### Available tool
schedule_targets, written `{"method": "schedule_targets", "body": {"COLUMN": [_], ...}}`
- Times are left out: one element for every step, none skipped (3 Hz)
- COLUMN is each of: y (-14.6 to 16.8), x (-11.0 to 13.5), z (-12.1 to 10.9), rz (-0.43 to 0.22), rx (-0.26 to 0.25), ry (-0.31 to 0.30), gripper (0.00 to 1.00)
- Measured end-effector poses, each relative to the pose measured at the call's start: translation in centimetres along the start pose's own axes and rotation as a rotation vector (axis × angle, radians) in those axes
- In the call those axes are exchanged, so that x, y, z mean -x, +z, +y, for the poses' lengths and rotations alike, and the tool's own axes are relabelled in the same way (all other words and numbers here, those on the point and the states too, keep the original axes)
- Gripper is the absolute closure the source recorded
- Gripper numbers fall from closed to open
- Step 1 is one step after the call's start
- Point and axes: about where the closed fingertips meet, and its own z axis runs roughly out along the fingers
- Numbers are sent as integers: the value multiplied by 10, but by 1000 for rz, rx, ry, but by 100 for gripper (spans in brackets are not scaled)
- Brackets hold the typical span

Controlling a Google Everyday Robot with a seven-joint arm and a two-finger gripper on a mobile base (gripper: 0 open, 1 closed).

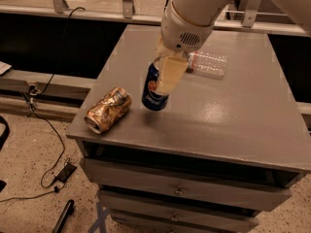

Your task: Move pepsi can near orange can

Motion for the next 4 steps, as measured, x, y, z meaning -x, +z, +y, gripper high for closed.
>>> {"method": "schedule_targets", "body": {"y": [37, 59, 59, 59], "x": [17, 22, 23, 23], "z": [-11, -15, -15, -14], "rz": [40, 93, 94, 94], "rx": [-4, 2, 1, 1], "ry": [-71, -108, -110, -112], "gripper": [100, 82, 60, 35]}}
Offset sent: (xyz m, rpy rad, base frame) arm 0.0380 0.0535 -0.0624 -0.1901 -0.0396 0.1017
